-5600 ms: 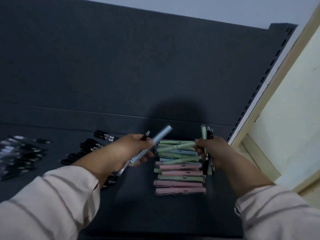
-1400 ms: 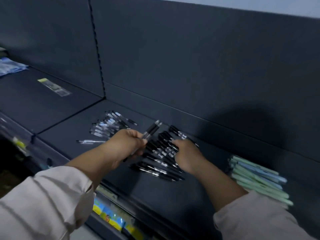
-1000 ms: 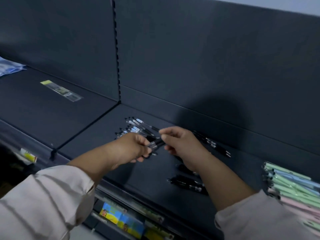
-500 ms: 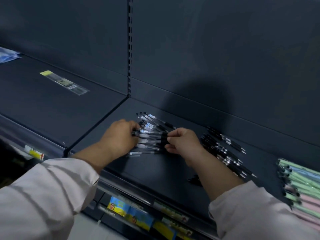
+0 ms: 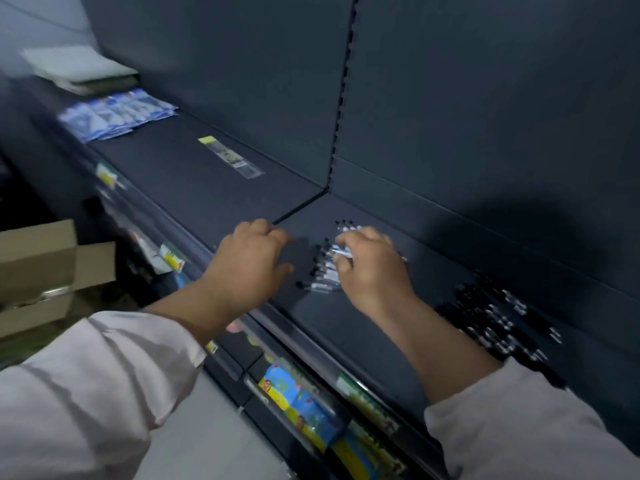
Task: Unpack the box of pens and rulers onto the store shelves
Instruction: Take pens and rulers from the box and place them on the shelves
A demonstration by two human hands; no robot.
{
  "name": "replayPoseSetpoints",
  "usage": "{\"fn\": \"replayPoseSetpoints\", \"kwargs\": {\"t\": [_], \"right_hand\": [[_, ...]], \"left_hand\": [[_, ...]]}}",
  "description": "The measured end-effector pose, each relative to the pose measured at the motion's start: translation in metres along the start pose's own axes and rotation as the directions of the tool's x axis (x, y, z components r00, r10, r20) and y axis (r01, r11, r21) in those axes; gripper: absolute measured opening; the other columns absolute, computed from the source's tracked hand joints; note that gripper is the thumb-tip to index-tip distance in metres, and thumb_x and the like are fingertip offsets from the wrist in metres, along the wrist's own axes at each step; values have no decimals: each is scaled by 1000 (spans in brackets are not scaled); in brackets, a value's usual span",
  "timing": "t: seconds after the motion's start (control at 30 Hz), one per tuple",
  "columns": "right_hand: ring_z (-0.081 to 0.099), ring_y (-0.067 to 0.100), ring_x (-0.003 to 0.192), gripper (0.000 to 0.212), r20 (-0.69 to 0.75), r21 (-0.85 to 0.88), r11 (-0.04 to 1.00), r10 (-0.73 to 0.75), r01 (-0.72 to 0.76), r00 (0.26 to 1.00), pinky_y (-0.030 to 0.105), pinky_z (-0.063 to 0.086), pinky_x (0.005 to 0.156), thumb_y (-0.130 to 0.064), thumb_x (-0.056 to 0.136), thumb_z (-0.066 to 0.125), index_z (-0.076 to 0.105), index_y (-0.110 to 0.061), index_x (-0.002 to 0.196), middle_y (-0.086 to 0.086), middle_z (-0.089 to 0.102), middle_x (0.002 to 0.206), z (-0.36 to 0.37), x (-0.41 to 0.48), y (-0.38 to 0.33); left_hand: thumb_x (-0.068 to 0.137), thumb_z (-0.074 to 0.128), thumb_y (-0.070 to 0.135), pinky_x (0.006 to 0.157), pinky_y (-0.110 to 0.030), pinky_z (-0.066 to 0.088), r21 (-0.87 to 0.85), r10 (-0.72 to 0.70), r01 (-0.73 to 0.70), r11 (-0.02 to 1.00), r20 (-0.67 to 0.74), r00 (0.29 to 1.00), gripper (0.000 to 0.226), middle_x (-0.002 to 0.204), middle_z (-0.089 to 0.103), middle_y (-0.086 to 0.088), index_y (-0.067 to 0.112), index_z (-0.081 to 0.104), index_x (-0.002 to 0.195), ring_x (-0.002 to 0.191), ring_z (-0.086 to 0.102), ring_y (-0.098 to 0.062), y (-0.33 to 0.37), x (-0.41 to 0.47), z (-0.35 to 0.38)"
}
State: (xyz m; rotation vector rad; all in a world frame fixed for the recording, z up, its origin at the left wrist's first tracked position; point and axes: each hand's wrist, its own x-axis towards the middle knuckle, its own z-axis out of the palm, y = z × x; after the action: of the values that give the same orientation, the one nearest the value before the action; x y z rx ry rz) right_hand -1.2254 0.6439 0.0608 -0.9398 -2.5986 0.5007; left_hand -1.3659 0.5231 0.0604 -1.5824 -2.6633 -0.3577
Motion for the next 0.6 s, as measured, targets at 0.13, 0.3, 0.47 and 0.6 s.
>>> {"fn": "replayPoseSetpoints", "kwargs": {"t": [0.13, 0.3, 0.47, 0.6], "right_hand": [[19, 24, 141, 48, 55, -126, 970, -204, 210, 977, 40, 15, 115, -33, 95, 50, 43, -21, 141, 2, 32, 152, 17, -5, -37], [2, 24, 146, 59, 189, -145, 929, -311, 340, 931, 44, 4, 118, -40, 96, 46, 26, -23, 149, 3, 13, 159, 39, -12, -91], [2, 23, 146, 60, 275, -115, 880, -418, 461, 866, 41, 3, 118, -44, 97, 43, 22, -24, 149, 1, 10, 159, 70, -16, -161], [7, 23, 145, 61, 324, -97, 836, -487, 541, 811, 40, 8, 117, -45, 96, 45, 24, -24, 148, 1, 12, 159, 110, -14, -230]], "left_hand": [[84, 63, 40, 99, -42, 37, 92, -100, 108, 990, -92, 991, 56, 131, 46, -7, 18, 47, 133, 123, 40, -32, -29, -37, -11], [77, 70, 39, 104, -44, 34, 158, -218, 241, 958, -147, 965, 69, 137, 47, -12, 15, 46, 136, 128, 41, -34, -78, -90, -24], [84, 61, 45, 107, -41, 28, 145, -345, 377, 915, -206, 916, 68, 142, 41, -5, 20, 37, 142, 132, 34, -28, -141, -139, -45], [85, 57, 48, 106, -39, 30, 139, -430, 466, 874, -228, 874, 65, 141, 41, -2, 23, 35, 141, 130, 37, -25, -210, -179, -59]]}}
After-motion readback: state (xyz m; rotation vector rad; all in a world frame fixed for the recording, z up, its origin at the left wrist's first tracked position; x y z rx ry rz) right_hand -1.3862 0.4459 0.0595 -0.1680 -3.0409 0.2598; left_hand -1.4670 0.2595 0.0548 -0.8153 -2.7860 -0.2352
